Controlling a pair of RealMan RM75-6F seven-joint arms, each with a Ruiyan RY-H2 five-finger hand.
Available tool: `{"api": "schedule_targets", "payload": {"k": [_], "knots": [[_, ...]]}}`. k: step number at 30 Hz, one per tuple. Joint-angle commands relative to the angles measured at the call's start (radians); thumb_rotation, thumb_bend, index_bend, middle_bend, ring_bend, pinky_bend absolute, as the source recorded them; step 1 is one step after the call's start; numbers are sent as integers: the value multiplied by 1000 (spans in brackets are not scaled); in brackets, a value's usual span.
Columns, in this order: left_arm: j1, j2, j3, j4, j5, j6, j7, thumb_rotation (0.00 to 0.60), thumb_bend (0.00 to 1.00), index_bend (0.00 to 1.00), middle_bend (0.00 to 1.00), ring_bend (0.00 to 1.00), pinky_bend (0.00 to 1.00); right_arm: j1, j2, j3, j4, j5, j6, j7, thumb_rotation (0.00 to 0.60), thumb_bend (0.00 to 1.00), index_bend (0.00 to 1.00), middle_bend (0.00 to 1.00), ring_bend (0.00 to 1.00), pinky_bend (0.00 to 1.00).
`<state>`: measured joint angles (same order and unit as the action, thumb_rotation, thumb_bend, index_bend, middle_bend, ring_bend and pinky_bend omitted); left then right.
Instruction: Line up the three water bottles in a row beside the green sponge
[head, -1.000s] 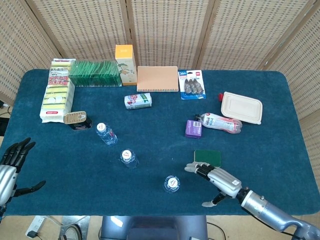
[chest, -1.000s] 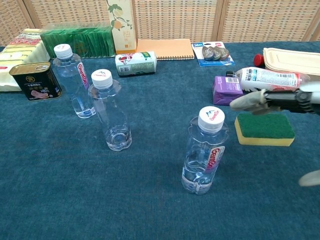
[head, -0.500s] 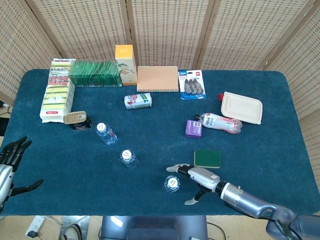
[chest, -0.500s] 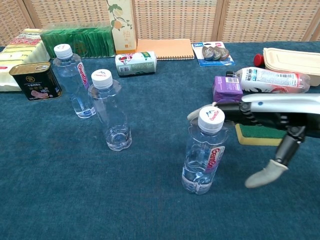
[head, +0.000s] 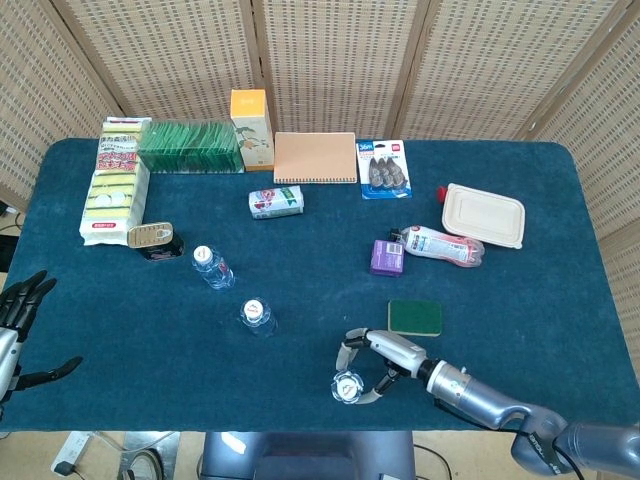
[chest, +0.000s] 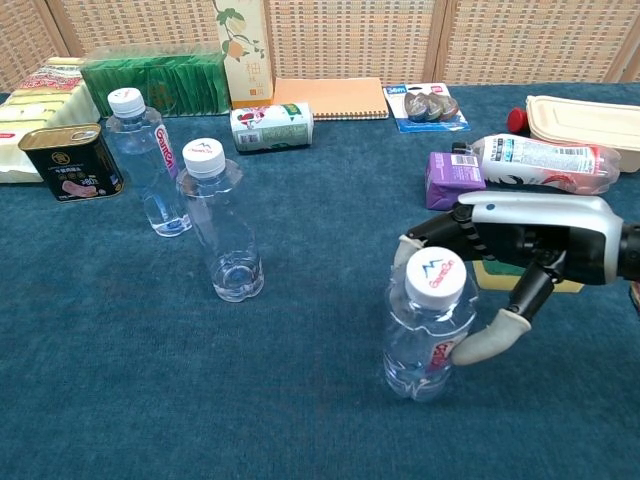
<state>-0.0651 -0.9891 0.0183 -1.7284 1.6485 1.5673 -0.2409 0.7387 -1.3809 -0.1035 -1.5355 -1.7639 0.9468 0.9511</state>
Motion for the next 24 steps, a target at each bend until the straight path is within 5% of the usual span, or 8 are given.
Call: {"api": "schedule_targets", "payload": {"k": [1, 9, 17, 24], "knots": [[1, 1, 0, 2, 0, 2, -5, 600, 121, 0, 0, 0, 0, -9, -14, -8, 11, 3, 31, 11, 600, 190, 522, 572, 476, 328], [2, 4, 5, 2, 12, 4, -17, 600, 121, 0, 0, 0, 0, -28, 12, 1, -16, 39, 80, -19, 600, 245, 560, 611, 506, 390], [1, 10, 11, 2, 29, 7, -37, 600, 122, 0, 0, 0, 0, -65, 24, 118, -57, 203, 138, -122, 600, 258, 565, 617, 500, 369], [8, 15, 19, 6, 47, 23, -48, 600, 120, 0, 0, 0, 0, -44, -54, 202, -22, 371, 50, -223, 600, 260, 567, 618, 494, 311]]}}
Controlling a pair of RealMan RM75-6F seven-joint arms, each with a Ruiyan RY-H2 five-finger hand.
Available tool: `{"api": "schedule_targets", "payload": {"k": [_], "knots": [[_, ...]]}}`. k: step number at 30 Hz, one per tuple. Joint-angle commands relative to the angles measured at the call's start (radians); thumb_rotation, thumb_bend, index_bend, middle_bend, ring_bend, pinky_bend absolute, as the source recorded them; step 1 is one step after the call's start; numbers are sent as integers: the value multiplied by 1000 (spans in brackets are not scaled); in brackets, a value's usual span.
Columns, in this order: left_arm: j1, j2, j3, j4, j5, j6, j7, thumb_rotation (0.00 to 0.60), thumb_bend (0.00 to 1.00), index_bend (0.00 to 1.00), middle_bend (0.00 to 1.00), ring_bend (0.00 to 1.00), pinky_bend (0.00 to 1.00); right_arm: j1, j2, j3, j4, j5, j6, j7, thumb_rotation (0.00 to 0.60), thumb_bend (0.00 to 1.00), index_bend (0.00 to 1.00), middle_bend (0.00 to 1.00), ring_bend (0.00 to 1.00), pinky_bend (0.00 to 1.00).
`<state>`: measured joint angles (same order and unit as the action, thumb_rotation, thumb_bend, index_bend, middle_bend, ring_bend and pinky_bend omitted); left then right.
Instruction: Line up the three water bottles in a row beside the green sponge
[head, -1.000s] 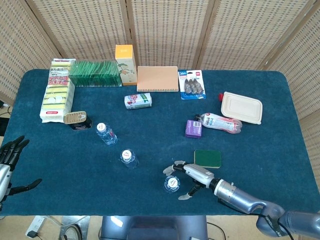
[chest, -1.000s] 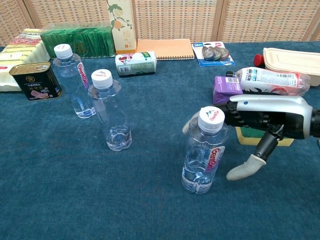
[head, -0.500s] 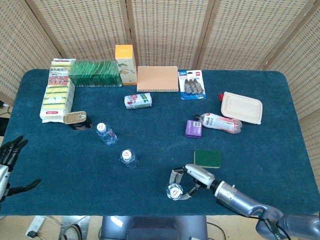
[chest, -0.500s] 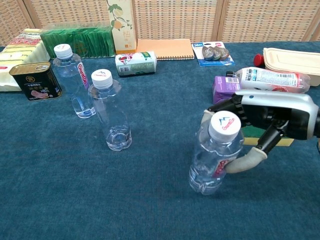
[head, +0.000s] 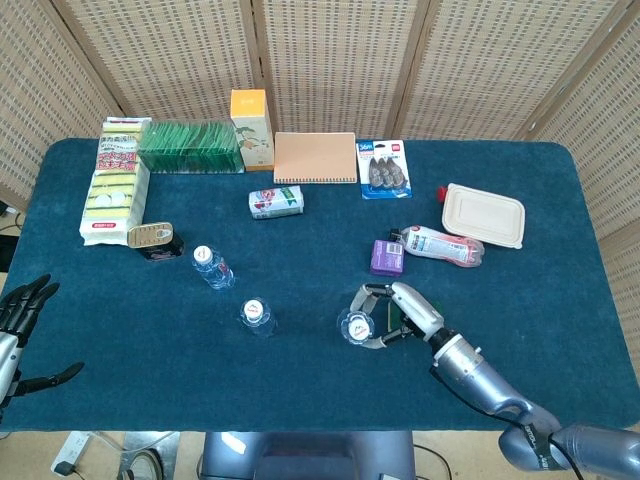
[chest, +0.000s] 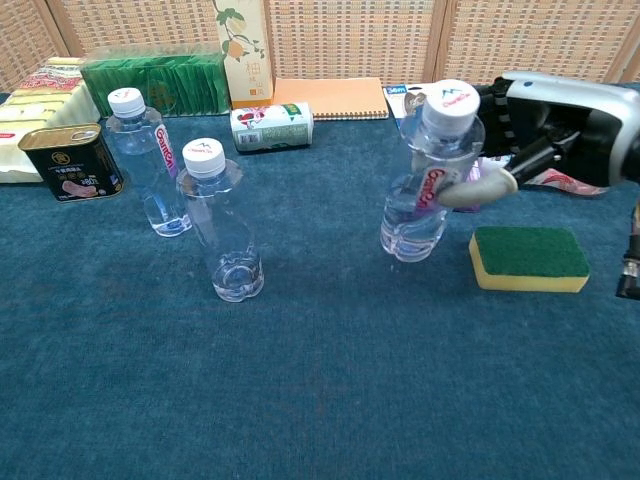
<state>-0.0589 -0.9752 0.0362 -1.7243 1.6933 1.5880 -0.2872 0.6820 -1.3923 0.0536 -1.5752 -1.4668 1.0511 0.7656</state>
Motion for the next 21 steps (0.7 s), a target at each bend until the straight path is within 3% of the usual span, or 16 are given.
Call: {"api": "schedule_targets", "payload": {"k": [1, 10, 21], "knots": [[2, 1, 2, 2, 4, 4, -3, 600, 120, 0, 0, 0, 0, 15, -50, 50, 21, 85, -63, -44, 600, 260, 567, 618, 493, 306], [5, 6, 1, 15, -1, 14, -32, 600, 120, 0, 0, 0, 0, 49, -111, 106, 73, 194, -159, -143, 600, 262, 567, 618, 484, 286], [0, 9, -3, 20, -11, 5, -49, 600, 121, 0, 0, 0, 0, 58, -80, 112, 91, 220, -251, -171, 600, 269, 568, 614, 482, 269]]}}
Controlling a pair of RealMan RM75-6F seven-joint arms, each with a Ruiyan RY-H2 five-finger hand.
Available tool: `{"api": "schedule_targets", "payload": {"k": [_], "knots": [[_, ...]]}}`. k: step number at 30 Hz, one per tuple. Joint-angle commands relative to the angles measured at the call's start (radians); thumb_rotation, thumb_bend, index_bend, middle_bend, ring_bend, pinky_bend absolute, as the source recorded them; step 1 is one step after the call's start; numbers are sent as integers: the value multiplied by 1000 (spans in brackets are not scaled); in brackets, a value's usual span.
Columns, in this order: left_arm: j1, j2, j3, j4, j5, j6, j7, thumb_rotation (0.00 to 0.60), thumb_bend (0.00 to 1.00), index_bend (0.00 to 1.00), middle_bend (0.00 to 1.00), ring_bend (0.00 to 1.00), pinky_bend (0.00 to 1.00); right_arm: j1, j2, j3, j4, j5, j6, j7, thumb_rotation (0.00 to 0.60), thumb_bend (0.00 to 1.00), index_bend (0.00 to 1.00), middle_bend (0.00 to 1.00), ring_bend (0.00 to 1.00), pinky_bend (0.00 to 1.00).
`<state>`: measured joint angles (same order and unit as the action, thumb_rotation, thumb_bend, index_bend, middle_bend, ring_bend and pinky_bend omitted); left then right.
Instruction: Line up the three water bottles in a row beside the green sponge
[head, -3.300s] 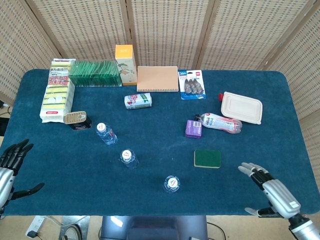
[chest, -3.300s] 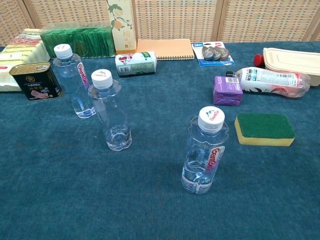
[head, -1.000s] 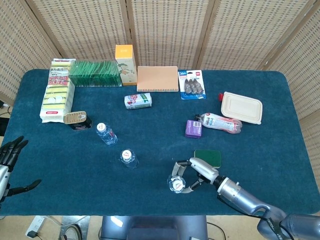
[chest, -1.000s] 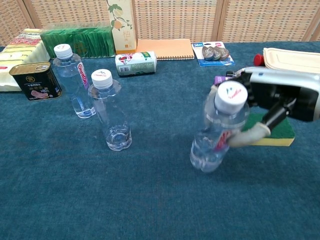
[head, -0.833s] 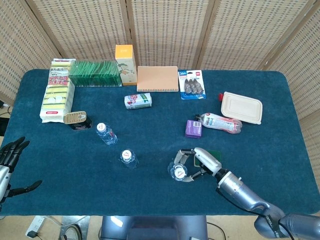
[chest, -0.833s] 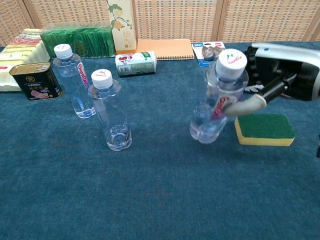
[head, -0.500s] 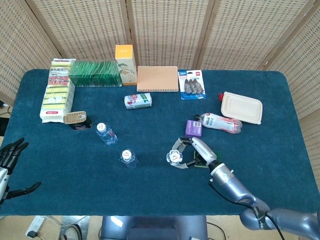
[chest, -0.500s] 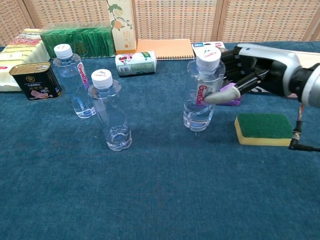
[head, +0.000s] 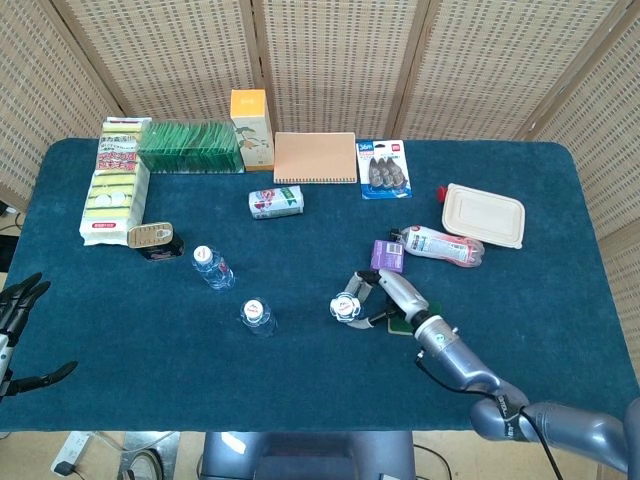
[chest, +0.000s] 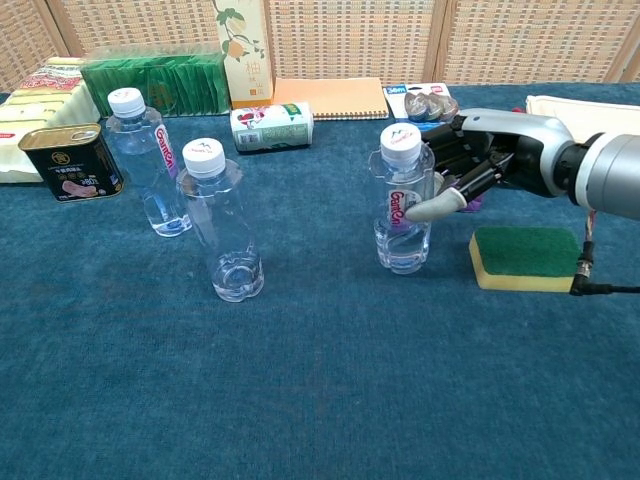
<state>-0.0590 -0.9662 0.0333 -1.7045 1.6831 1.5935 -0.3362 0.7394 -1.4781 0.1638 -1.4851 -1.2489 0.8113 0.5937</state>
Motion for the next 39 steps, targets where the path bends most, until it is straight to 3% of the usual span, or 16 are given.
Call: {"api": "schedule_targets", "payload": {"k": [1, 10, 19, 22, 26, 29, 37, 39], "knots": [[0, 0, 0, 0, -1, 0, 0, 600, 121, 0, 0, 0, 0, 1, 11, 1, 4, 2, -19, -2, 600, 269, 569, 613, 482, 268], [2, 1, 2, -4, 3, 3, 3, 600, 121, 0, 0, 0, 0, -4, 55, 11, -5, 4, -59, 0, 600, 269, 561, 601, 475, 252], [3, 4, 6, -4, 9, 4, -3, 600, 121, 0, 0, 0, 0, -7, 112, 1, -26, -21, -136, 58, 600, 260, 486, 533, 408, 208], [3, 4, 6, -5, 10, 5, -2, 600, 121, 0, 0, 0, 0, -6, 134, -4, -42, -50, -161, 97, 600, 249, 406, 464, 346, 175], [6, 4, 7, -6, 13, 11, -3, 600, 120, 0, 0, 0, 0, -1, 159, -6, -52, -93, -188, 155, 600, 225, 261, 292, 175, 111], [8, 5, 7, -4, 14, 17, -6, 600, 121, 0, 0, 0, 0, -2, 165, -6, -43, -116, -183, 183, 600, 219, 212, 204, 93, 81], [10, 7, 7, -1, 15, 21, -18, 600, 121, 0, 0, 0, 0, -18, 189, -24, -54, -170, -140, 198, 600, 219, 190, 160, 70, 58], [10, 7, 7, 0, 15, 22, -21, 600, 121, 0, 0, 0, 0, -23, 205, -32, -70, -180, -131, 187, 600, 205, 145, 109, 43, 41]]}}
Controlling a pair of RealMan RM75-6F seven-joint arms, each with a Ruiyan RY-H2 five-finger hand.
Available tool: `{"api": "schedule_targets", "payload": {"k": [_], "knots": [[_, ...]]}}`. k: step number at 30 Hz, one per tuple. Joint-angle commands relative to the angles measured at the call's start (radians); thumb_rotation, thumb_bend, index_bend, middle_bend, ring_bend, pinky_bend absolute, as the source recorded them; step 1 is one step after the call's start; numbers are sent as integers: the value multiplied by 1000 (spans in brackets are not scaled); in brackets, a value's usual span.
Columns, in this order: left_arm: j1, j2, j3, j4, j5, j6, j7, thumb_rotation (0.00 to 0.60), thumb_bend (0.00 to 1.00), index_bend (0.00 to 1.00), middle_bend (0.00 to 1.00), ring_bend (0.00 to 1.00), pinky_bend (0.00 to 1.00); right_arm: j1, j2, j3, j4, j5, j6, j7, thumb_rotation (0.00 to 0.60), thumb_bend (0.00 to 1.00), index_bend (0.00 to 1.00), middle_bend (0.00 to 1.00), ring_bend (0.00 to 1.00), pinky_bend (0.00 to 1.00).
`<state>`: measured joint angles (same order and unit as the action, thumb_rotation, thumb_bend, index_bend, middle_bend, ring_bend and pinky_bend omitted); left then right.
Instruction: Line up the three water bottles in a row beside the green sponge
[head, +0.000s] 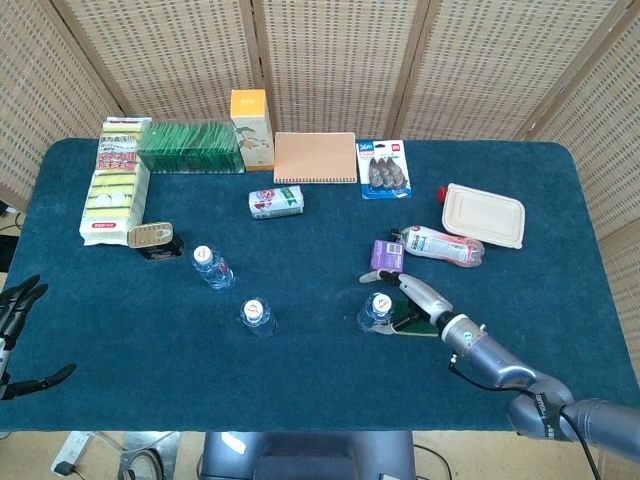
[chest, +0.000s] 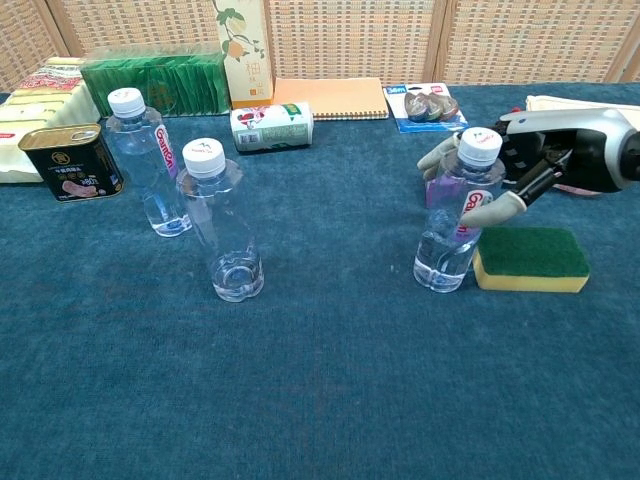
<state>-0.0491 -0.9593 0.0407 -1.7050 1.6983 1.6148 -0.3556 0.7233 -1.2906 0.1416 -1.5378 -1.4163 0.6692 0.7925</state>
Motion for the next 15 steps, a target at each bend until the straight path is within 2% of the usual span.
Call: {"api": "schedule_targets", "payload": {"k": [1, 3, 6, 11, 15], "knots": [[1, 1, 0, 1, 1, 3, -4, 600, 120, 0, 0, 0, 0, -13, 34, -15, -34, -16, 20, -23, 600, 192, 121, 82, 29, 35], [3, 2, 0, 3, 1, 7, -10, 600, 120, 0, 0, 0, 0, -30, 61, -20, -65, -12, 47, -47, 600, 127, 55, 17, 2, 21], [7, 5, 1, 8, 2, 15, -25, 600, 120, 0, 0, 0, 0, -61, 108, -26, -128, -6, 91, -64, 600, 29, 15, 0, 0, 5], [11, 10, 3, 18, 1, 22, -52, 600, 120, 0, 0, 0, 0, -130, 216, -47, -245, -36, 192, -103, 600, 0, 10, 0, 0, 0], [4, 9, 12, 36, 11, 7, -82, 600, 120, 0, 0, 0, 0, -209, 312, -90, -333, -88, 300, -170, 600, 0, 10, 0, 0, 0]]}}
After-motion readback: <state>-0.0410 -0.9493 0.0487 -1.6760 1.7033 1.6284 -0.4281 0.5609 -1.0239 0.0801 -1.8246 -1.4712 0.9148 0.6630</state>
